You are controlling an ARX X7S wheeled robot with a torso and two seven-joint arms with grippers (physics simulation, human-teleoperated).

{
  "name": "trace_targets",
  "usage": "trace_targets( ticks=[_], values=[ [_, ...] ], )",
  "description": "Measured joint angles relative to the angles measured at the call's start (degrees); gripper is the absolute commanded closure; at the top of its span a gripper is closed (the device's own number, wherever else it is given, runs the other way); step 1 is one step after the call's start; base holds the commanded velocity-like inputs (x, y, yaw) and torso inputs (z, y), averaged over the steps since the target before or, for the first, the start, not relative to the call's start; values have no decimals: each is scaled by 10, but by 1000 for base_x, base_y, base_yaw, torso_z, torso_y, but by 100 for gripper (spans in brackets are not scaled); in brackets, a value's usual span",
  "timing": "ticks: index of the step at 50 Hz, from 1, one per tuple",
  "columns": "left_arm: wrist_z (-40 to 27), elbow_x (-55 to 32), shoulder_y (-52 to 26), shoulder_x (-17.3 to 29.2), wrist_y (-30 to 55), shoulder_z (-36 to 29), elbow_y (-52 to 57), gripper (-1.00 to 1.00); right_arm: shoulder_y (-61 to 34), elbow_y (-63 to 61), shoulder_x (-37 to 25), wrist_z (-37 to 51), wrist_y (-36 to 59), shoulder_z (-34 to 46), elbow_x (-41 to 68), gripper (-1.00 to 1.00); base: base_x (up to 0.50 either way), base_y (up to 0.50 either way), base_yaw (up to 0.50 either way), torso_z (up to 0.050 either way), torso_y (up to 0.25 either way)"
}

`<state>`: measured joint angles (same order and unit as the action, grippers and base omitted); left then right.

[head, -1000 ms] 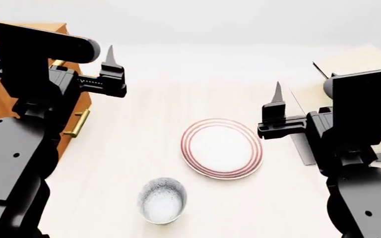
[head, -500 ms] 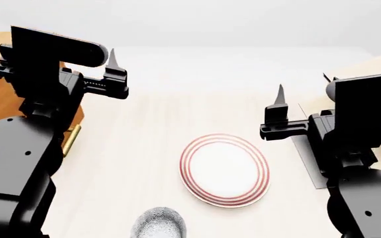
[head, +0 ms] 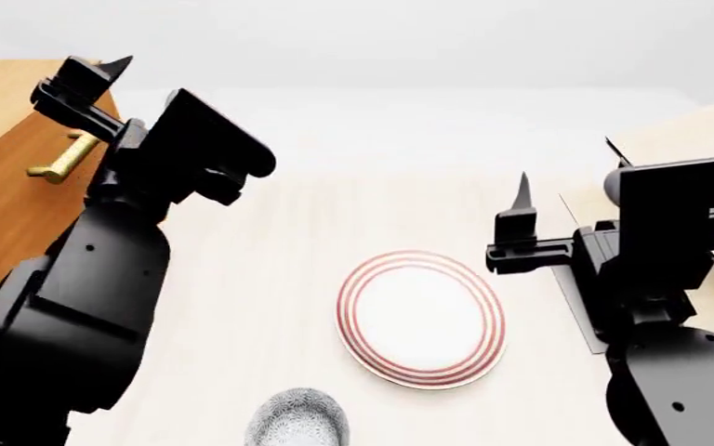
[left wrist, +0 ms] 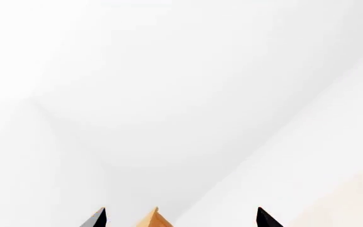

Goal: Open the top drawer of the cabinet and put the bowl in it.

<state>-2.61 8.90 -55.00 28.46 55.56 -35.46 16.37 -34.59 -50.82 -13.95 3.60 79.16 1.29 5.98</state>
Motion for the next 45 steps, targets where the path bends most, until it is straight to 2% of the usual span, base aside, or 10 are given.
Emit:
trace_targets(
  ticks=[21, 45],
  values=[
    [2, 54, -40, 7, -29, -100, -135, -100, 24, 14, 3, 2, -28, -3, 5, -100, 0, 0, 0, 0, 0],
    [0, 68, -67, -6, -39, -131, -252, -100, 35, 31, 6, 3, -48, -8, 12, -100, 0, 0, 0, 0, 0]
  ],
)
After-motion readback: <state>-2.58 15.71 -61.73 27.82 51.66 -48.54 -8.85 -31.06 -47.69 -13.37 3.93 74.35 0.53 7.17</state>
